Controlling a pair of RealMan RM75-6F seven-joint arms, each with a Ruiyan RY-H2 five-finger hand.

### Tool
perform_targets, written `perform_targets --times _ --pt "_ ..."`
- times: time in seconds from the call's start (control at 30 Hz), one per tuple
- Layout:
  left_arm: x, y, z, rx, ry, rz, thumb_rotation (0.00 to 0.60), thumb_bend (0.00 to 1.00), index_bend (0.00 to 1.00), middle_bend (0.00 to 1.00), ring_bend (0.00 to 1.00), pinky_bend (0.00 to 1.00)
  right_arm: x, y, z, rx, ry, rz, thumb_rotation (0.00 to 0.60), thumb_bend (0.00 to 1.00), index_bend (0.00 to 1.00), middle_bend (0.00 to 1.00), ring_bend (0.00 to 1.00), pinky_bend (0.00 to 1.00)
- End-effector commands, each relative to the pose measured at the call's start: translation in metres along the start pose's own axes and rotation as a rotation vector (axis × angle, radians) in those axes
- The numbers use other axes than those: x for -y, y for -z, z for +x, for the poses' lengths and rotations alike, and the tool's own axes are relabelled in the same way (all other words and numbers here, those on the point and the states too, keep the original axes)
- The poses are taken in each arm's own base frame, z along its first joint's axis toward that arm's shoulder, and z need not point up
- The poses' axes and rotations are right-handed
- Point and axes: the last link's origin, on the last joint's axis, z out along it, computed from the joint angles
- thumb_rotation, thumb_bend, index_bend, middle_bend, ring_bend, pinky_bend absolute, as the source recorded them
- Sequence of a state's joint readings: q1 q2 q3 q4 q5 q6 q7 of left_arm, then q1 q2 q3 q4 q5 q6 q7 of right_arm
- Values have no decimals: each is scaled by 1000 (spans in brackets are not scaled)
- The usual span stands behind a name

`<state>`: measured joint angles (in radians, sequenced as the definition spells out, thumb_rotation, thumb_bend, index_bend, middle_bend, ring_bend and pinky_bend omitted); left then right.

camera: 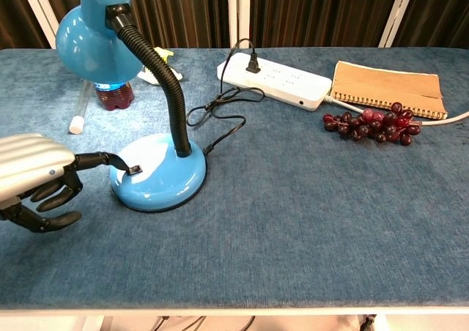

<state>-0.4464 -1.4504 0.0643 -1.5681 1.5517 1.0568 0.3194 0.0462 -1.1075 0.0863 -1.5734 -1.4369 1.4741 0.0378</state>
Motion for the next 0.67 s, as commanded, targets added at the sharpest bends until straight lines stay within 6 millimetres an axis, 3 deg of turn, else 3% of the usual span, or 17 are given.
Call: perform_targets --times 0.03,0.13,0.27,0.4,0.43,0.47,0.57,0.6,0.67 --pt "1 2 6 -43 15 2 600 383 168 796 738 724 0 0 0 -1 -1 -2 600 179 0 0 0 0" --pt "7 9 14 -121 25 24 600 383 78 795 738 724 -1 1 0 -2 -2 -5 600 179 0 0 0 0" --pt "31 29 23 -186 19 131 600 370 79 794 737 721 -2 1 1 0 -2 -5 600 179 0 0 0 0" --pt "67 60 38 -278 14 333 600 180 169 713 654 654 -1 2 1 3 -1 1 600 179 0 0 0 0" --pt "76 67 40 -290 8 386 600 116 181 636 569 590 -1 2 1 2 0 2 600 179 0 0 0 0" --pt "83 75 41 -289 5 441 600 50 173 494 409 472 -1 2 0 0 1 2 600 179 0 0 0 0" --pt "104 100 45 -245 43 599 600 0 104 108 39 145 -1 2 -1 4 6 2 600 180 0 0 0 0" --pt "107 104 47 -238 66 620 600 0 79 35 1 70 0 2 -1 5 7 2 600 180 0 0 0 0" --pt "112 113 51 -246 99 634 600 0 57 0 0 13 1 2 -2 6 10 2 600 179 0 0 0 0"
